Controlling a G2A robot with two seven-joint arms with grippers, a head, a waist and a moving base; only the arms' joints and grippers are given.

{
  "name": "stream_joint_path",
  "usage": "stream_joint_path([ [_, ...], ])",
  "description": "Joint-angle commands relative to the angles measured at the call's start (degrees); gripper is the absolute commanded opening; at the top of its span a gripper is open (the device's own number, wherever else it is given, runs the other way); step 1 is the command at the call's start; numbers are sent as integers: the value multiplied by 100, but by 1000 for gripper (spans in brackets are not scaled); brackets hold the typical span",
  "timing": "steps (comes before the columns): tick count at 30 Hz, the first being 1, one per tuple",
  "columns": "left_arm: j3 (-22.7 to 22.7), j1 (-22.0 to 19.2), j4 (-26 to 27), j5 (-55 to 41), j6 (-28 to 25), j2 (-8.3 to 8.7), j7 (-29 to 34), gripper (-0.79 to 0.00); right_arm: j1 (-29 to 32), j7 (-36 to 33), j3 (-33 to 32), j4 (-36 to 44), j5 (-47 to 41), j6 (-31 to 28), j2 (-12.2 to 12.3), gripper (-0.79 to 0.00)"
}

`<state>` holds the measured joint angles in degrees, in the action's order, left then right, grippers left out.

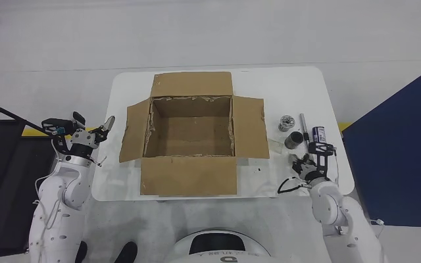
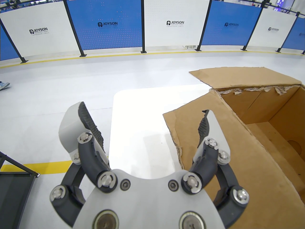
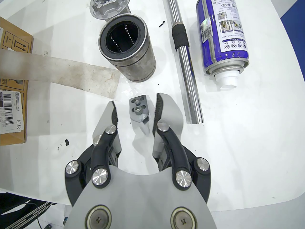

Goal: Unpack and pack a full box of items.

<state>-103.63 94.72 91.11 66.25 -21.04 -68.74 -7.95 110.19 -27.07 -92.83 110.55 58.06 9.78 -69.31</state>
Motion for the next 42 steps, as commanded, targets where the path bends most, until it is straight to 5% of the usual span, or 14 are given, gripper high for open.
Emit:
stream_joint_path([
  [1, 0, 0, 0, 0, 0, 0, 0, 0, 41, 60, -19, 45, 9, 65, -6, 0],
  [7, 0, 0, 0, 0, 0, 0, 0, 0, 494, 1317, -91, 604, -176, -104, -55, 0],
  [14, 0, 0, 0, 0, 0, 0, 0, 0, 789, 3058, 46, 1015, 91, -2150, -25, 0],
  [34, 0, 0, 0, 0, 0, 0, 0, 0, 734, 3104, 67, 981, 143, -2347, -17, 0],
  [42, 0, 0, 0, 0, 0, 0, 0, 0, 449, 2658, 265, 350, 1111, -1552, -31, 0],
])
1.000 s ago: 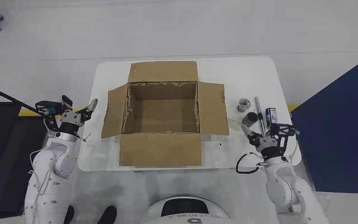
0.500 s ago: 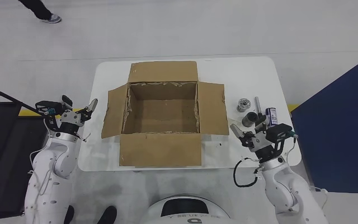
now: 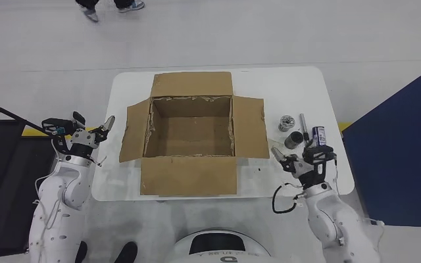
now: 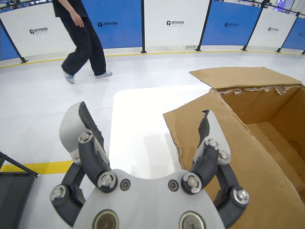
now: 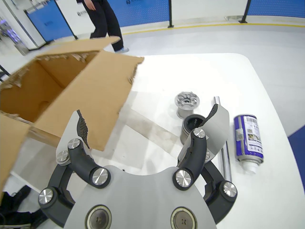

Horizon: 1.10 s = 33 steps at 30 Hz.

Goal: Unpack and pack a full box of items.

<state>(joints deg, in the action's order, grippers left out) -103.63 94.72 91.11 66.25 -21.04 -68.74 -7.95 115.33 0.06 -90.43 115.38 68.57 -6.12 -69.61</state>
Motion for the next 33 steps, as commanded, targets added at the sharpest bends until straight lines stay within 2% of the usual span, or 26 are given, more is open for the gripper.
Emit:
stream_joint_path([
  [1, 0, 0, 0, 0, 0, 0, 0, 0, -119, -112, 47, -226, 110, 74, -3, 0],
  [3, 0, 0, 0, 0, 0, 0, 0, 0, -199, -260, 86, -387, 336, 150, 1, -172],
  [5, 0, 0, 0, 0, 0, 0, 0, 0, -257, -364, 144, -493, 499, 246, -2, -225],
  [7, 0, 0, 0, 0, 0, 0, 0, 0, -320, -476, 138, -602, 619, 437, -7, -108],
  [8, 0, 0, 0, 0, 0, 0, 0, 0, -356, -537, 148, -647, 711, 576, -12, -135],
  [9, 0, 0, 0, 0, 0, 0, 0, 0, -397, -600, 168, -690, 786, 712, -18, -225],
  [10, 0, 0, 0, 0, 0, 0, 0, 0, -439, -655, 187, -742, 805, 792, -24, -271],
  [13, 0, 0, 0, 0, 0, 0, 0, 0, -532, -810, 155, -900, 823, 914, -30, -277],
  [15, 0, 0, 0, 0, 0, 0, 0, 0, -571, -918, 133, -1009, 828, 957, -32, -219],
  [20, 0, 0, 0, 0, 0, 0, 0, 0, -526, -1066, 3, -1113, 815, 852, -21, -142],
  [27, 0, 0, 0, 0, 0, 0, 0, 0, -611, -1397, 21, -1248, 1055, 940, -23, -252],
  [30, 0, 0, 0, 0, 0, 0, 0, 0, -712, -1442, 134, -1340, 1182, 1021, -37, -394],
  [33, 0, 0, 0, 0, 0, 0, 0, 0, -791, -1482, 234, -1394, 1281, 1108, -52, -425],
])
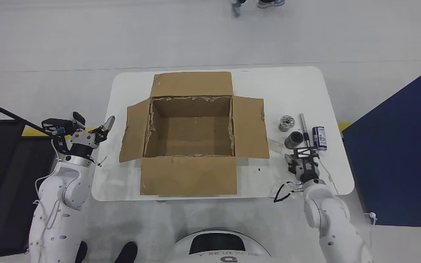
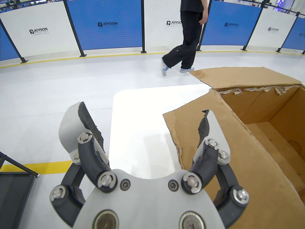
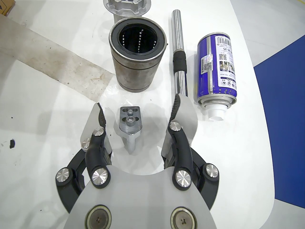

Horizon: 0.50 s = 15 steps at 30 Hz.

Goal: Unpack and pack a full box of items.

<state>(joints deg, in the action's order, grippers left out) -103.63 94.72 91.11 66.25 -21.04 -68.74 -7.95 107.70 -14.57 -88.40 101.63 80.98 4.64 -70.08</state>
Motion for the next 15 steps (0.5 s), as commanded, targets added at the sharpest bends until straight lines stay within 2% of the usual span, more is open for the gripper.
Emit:
stream_joint_path([
  [1, 0, 0, 0, 0, 0, 0, 0, 0, -50, -47, 60, -37, 94, 44, -7, -437],
  [5, 0, 0, 0, 0, 0, 0, 0, 0, -104, -136, 140, -83, 273, 173, -20, -591],
  [6, 0, 0, 0, 0, 0, 0, 0, 0, -83, -117, 134, -56, 276, 208, -24, -662],
  [7, 0, 0, 0, 0, 0, 0, 0, 0, -35, -62, 105, 5, 249, 241, -26, -785],
  [12, 0, 0, 0, 0, 0, 0, 0, 0, 495, 514, -165, 545, -32, 291, -30, -785],
  [15, 0, 0, 0, 0, 0, 0, 0, 0, 916, 994, -355, 926, -322, 128, -32, -785],
])
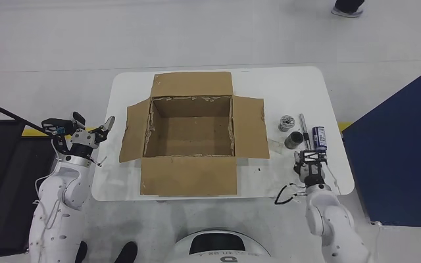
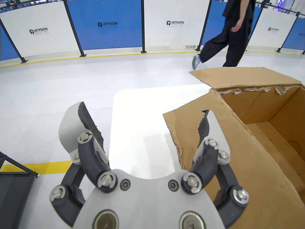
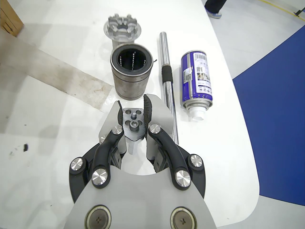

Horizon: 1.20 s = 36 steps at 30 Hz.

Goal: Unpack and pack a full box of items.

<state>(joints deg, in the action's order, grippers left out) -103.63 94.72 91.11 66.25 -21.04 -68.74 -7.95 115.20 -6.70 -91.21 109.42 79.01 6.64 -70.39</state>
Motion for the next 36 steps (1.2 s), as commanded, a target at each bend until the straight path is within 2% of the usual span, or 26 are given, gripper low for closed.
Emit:
stream_joint_path([
  [1, 0, 0, 0, 0, 0, 0, 0, 0, 301, 388, -137, 250, -245, -136, -3, -785],
  [6, 0, 0, 0, 0, 0, 0, 0, 0, 767, 1420, -362, 562, -1062, -828, -17, -785],
  [8, 0, 0, 0, 0, 0, 0, 0, 0, 845, 1691, -427, 571, -1265, -798, -34, -785],
  [20, 0, 0, 0, 0, 0, 0, 0, 0, 852, 1746, -423, 602, -1348, -835, -40, -785],
  [22, 0, 0, 0, 0, 0, 0, 0, 0, 725, 1759, -316, 772, -1447, -994, -47, -785],
  [27, 0, 0, 0, 0, 0, 0, 0, 0, 39, 1004, 400, 1383, -621, -660, -73, -785],
  [31, 0, 0, 0, 0, 0, 0, 0, 0, -691, 367, 1281, 1620, -213, -685, -122, -785],
  [34, 0, 0, 0, 0, 0, 0, 0, 0, -1419, -186, 2157, 1468, 363, -579, -198, -785],
  [36, 0, 0, 0, 0, 0, 0, 0, 0, -2066, -651, 2795, 1082, 629, -464, -291, -785],
])
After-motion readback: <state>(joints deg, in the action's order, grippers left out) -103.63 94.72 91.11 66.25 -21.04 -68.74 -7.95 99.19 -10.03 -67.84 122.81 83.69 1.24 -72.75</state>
